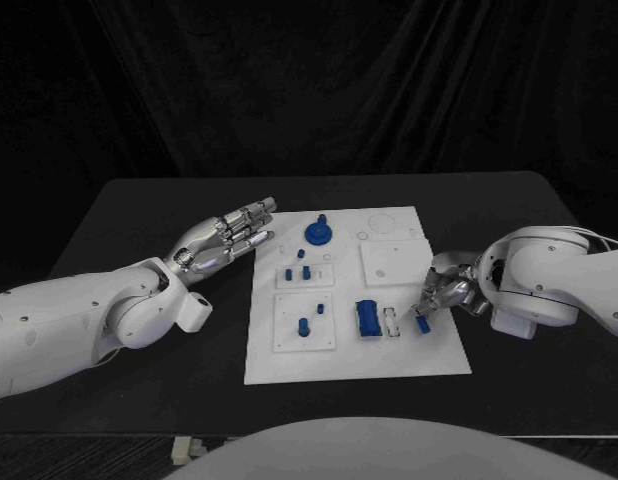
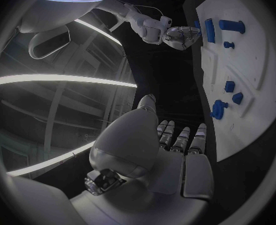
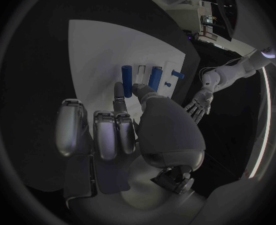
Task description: Assemble the parts on the task board
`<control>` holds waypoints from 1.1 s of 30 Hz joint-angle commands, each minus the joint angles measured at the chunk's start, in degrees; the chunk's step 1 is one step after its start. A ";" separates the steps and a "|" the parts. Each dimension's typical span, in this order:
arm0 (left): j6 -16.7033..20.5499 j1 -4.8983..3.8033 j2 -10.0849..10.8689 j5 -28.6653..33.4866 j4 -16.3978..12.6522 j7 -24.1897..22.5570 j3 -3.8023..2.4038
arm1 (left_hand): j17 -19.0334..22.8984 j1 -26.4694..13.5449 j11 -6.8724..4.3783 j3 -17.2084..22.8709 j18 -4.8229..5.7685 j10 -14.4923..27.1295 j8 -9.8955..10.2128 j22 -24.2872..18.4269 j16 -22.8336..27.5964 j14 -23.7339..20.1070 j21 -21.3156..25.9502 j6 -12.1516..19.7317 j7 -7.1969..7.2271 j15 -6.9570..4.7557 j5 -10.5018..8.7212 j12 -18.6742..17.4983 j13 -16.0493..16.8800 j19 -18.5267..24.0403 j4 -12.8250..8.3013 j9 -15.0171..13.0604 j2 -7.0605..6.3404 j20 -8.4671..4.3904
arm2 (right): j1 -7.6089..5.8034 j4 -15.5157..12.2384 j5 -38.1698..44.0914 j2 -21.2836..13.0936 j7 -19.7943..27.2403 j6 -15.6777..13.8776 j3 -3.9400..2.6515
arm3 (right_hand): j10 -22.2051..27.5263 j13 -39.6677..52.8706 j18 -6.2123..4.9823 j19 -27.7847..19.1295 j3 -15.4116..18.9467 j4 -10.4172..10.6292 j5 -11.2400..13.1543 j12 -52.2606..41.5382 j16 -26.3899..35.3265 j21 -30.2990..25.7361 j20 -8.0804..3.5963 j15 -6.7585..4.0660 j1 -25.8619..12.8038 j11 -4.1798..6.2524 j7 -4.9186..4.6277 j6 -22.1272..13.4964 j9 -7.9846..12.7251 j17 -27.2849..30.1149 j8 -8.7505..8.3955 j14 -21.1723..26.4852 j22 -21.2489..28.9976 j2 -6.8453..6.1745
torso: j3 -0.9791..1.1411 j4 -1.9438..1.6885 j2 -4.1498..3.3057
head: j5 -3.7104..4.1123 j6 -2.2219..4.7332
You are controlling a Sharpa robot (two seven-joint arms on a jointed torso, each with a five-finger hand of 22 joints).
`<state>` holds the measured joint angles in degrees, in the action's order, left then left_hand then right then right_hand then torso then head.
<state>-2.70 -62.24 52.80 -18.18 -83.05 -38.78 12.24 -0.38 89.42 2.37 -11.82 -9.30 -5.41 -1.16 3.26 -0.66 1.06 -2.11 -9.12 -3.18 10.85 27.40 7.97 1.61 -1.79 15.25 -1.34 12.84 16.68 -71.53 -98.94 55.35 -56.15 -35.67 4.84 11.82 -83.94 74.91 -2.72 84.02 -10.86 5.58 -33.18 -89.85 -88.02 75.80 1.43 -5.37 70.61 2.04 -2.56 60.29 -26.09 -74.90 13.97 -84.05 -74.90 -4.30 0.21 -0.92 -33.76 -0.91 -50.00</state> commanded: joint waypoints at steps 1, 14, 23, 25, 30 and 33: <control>-0.57 0.06 -0.15 0.17 -0.08 -2.40 -0.05 | -0.06 0.59 0.49 0.26 1.05 0.02 -0.29 0.07 -0.27 -0.05 -0.26 -0.02 -0.37 0.29 0.36 0.10 0.07 -0.15 -0.03 -0.05 0.11 0.21 | -0.10 -0.02 -4.68 0.40 -0.88 -2.14 0.00 | -6.06 15.09 -0.46 1.64 -2.19 -1.95 0.31 -0.15 0.24 -0.31 -0.49 -0.02 -0.62 -0.15 -0.05 -0.25 -0.04 -7.67 0.09 -4.49 -10.47 0.17 | -0.01 -0.07 -0.01 | 0.11 0.00; -0.96 0.06 -0.03 0.17 -0.15 -2.30 -0.05 | -0.07 0.64 0.58 0.32 1.10 -0.03 -0.29 0.07 -0.31 -0.01 -0.27 -0.05 -0.59 0.34 0.41 0.13 0.07 -0.16 -0.04 -0.05 0.09 0.21 | 0.85 0.97 -7.76 3.04 -0.42 -7.45 0.02 | -6.06 15.09 -0.41 1.71 -2.42 -1.81 0.75 -0.15 0.23 -0.20 -0.42 0.11 -1.27 -0.34 -0.28 -0.92 0.06 -7.72 -0.14 -4.50 -10.53 0.42 | 0.00 -0.05 -0.03 | 0.39 0.00; -0.96 0.06 0.26 0.17 -0.29 -2.27 -0.05 | -0.07 0.68 0.62 0.36 1.13 -0.03 -0.30 0.08 -0.31 0.00 -0.28 -0.10 -0.68 0.36 0.43 0.12 0.07 -0.17 -0.05 -0.05 0.08 0.21 | 2.14 2.25 -7.56 4.59 -0.40 -9.21 0.02 | -6.06 15.09 -0.17 2.06 -2.58 -1.63 1.33 -0.15 0.25 0.89 -0.31 0.26 -1.85 -0.52 -0.49 -1.56 0.19 -7.67 -0.37 -4.49 -10.92 0.63 | 0.00 -0.03 -0.02 | -0.08 0.00; -0.98 0.06 0.31 0.17 -0.31 -2.25 -0.05 | -0.07 0.68 0.62 0.36 1.13 -0.03 -0.30 0.08 -0.31 0.00 -0.28 -0.10 -0.68 0.36 0.43 0.12 0.07 -0.17 -0.05 -0.05 0.08 0.21 | 2.30 2.41 -7.47 4.72 -0.43 -9.32 0.02 | -6.06 15.09 0.00 2.31 -2.64 -1.61 2.62 -0.15 0.26 1.64 -0.22 0.36 -2.19 -0.62 -0.58 -1.77 0.26 -7.66 -0.40 -4.49 -11.19 0.70 | 0.00 -0.03 -0.02 | -0.09 0.00; -1.06 0.06 0.35 0.17 -0.31 -2.20 -0.05 | -0.08 0.69 0.63 0.37 1.14 -0.01 -0.29 0.08 -0.32 0.01 -0.28 -0.09 -0.69 0.37 0.44 0.09 0.06 -0.17 -0.06 -0.05 0.08 0.21 | 2.47 2.49 -7.01 4.78 -0.56 -9.25 0.02 | -6.06 15.09 0.05 2.40 -2.67 -1.60 3.72 -0.15 0.27 1.90 -0.15 0.44 -2.53 -0.72 -0.69 -2.04 0.41 -7.63 -0.51 -4.49 -11.32 0.72 | 0.00 -0.03 -0.02 | -0.14 0.00; -1.06 0.06 0.36 0.17 -0.31 -2.17 -0.05 | -0.08 0.69 0.63 0.37 1.14 -0.01 -0.29 0.08 -0.32 0.01 -0.28 -0.09 -0.69 0.37 0.44 0.09 0.06 -0.17 -0.06 -0.05 0.08 0.21 | 2.51 2.44 -6.69 4.72 -0.68 -8.86 0.02 | -6.06 15.09 0.04 2.40 -2.64 -1.57 5.14 -0.15 0.27 1.88 -0.08 0.50 -2.87 -0.78 -0.74 -2.14 0.55 -7.63 -0.54 -4.49 -11.36 0.72 | 0.01 -0.04 -0.04 | -0.09 0.00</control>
<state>-3.17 -62.24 53.19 -18.18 -83.21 -38.78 12.23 -0.37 89.42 2.73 -11.82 -9.30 -5.36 -1.16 3.24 -0.66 1.05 -2.10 -9.12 -3.59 10.85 27.62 7.97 1.60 -1.79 15.25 -1.32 12.84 16.68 -69.17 -96.40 48.28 -51.40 -35.65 -3.24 11.87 -83.93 74.90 -2.70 84.02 -13.30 3.79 -28.15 -89.85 -88.03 77.47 1.43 -5.31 68.20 1.62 -3.27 58.35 -25.57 -74.90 13.63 -84.04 -74.94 -3.55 0.21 -0.96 -33.78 -1.03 -50.00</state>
